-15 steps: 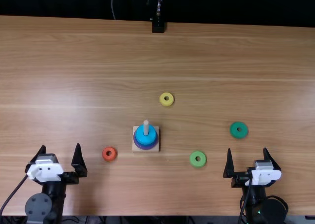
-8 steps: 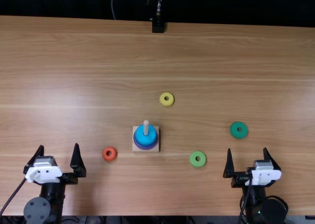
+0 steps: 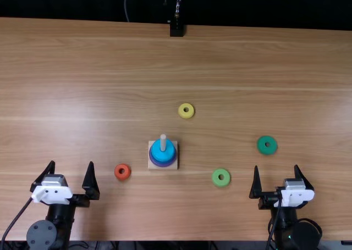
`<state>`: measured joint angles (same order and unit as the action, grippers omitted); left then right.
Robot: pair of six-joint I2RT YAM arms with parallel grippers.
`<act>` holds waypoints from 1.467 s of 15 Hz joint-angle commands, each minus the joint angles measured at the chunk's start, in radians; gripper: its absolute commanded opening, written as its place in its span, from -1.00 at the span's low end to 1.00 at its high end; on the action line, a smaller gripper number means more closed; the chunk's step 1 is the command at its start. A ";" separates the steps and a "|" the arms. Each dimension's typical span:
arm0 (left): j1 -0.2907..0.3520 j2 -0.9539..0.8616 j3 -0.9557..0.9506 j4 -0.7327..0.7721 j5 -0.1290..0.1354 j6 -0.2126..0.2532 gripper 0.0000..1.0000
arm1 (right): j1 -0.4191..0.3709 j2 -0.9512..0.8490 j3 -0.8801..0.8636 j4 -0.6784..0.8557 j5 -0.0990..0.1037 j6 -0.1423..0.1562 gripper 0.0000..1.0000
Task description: Build the Hanoi tower: stack the rings onto the peg from bottom to top in this color order: purple, dark blue, light blue, dark green, light green, yellow, orange.
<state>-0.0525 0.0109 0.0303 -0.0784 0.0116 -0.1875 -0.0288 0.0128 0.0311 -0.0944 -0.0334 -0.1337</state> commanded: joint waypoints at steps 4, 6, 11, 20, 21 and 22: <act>-0.006 -0.011 -0.030 0.007 0.016 0.000 1.00 | -0.002 -0.013 -0.016 -0.013 0.011 -0.001 1.00; -0.006 -0.011 -0.030 0.008 0.016 0.000 1.00 | -0.002 -0.013 -0.016 -0.013 0.011 -0.001 1.00; -0.006 -0.011 -0.030 0.007 0.016 0.000 1.00 | -0.002 -0.013 -0.016 -0.013 0.011 -0.001 1.00; -0.006 -0.011 -0.030 0.007 0.014 0.000 1.00 | -0.005 -0.007 0.104 0.001 0.017 0.001 1.00; -0.006 -0.011 -0.030 0.007 0.016 0.000 1.00 | -0.006 0.021 0.181 -0.010 0.017 0.001 1.00; -0.006 -0.011 -0.030 0.007 0.016 0.000 1.00 | -0.005 0.092 0.236 -0.010 0.019 -0.001 1.00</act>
<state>-0.0528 0.0109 0.0303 -0.0769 0.0124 -0.1879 -0.0288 0.0822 0.2237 -0.1040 -0.0322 -0.1329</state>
